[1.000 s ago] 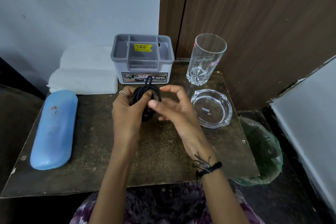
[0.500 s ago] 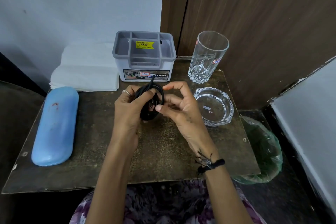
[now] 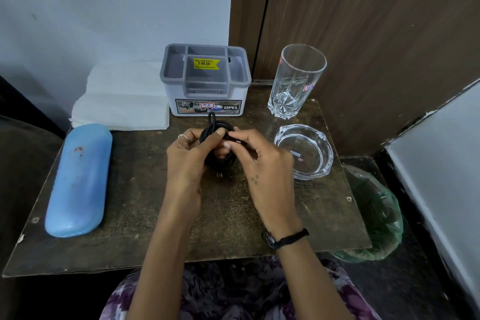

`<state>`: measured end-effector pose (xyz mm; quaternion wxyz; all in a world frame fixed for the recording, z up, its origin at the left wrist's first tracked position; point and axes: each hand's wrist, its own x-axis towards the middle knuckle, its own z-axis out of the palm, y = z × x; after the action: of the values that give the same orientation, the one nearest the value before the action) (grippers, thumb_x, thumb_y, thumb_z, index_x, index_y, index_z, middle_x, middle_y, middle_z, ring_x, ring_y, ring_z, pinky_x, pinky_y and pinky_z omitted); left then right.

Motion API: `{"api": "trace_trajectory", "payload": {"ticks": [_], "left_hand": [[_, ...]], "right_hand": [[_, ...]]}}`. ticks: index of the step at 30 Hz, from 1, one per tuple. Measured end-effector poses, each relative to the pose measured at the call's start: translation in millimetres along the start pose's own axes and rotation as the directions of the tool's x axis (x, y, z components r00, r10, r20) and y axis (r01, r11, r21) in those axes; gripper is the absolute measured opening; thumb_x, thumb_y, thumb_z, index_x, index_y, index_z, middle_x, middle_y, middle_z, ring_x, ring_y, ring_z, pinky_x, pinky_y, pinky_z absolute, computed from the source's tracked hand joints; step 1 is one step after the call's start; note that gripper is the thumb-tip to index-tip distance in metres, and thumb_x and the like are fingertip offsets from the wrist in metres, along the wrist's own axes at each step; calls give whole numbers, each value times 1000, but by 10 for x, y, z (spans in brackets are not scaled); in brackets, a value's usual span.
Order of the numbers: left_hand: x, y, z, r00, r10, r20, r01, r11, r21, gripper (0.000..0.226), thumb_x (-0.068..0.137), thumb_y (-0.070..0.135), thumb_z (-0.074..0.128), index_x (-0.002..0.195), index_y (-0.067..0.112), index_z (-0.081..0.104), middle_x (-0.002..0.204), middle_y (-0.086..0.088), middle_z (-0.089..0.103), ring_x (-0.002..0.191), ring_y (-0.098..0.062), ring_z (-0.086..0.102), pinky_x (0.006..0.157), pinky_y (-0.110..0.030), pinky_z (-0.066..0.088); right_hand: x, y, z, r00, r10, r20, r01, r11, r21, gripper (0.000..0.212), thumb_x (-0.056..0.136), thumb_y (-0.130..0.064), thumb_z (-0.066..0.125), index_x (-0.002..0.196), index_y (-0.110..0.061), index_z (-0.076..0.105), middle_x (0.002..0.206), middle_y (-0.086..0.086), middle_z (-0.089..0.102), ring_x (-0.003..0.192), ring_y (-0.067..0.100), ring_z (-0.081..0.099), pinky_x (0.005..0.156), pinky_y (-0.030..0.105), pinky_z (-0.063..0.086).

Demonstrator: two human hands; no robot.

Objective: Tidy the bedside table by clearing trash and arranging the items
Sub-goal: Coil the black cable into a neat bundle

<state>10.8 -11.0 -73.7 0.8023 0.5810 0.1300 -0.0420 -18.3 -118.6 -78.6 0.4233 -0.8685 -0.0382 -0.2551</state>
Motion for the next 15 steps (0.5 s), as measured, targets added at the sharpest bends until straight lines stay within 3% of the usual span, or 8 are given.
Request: {"api": "trace_trajectory", "payload": {"ticks": [3,7,9,12,15], "left_hand": [[22,-11,-31,998,59,-18,-57,995,79,4,83,16,65,82,13,63,59,3,65,57,-8,59,63,-23,53],[89,2,-97,992,109,-67,-103,990,98,10,89,17,57,79,15,58,54,10,54,53,-5,47,52,-15,40],[100,2,-108,988,130,-79,-122,988,98,15,91,17,54,76,15,55,56,6,49,53,-5,42,50,-13,38],[99,-20,-98,985,140,-98,-129,986,108,17,93,19,52,76,15,54,63,3,46,56,-6,41,53,-13,37],[109,-39,-114,987,110,-118,-100,991,84,20,94,21,50,75,15,54,65,3,47,60,-7,42,55,-14,38]], "right_hand": [[17,9,1,999,30,-30,-28,999,43,16,86,-22,65,98,-11,68,104,-4,71,95,2,65,78,13,53],[38,9,17,993,104,-61,-92,980,178,13,87,-23,63,95,-14,67,89,-16,67,85,-6,64,71,3,44],[35,10,41,990,132,-47,-117,963,241,11,88,-24,62,95,-16,67,88,-14,68,85,-5,65,73,9,48],[29,26,66,980,198,-1,-184,912,366,10,89,-24,61,95,-19,66,88,-9,71,86,4,69,78,29,57],[30,25,76,975,219,44,-216,872,440,7,88,-23,63,94,-22,67,87,-8,72,85,8,70,79,35,58]]}}
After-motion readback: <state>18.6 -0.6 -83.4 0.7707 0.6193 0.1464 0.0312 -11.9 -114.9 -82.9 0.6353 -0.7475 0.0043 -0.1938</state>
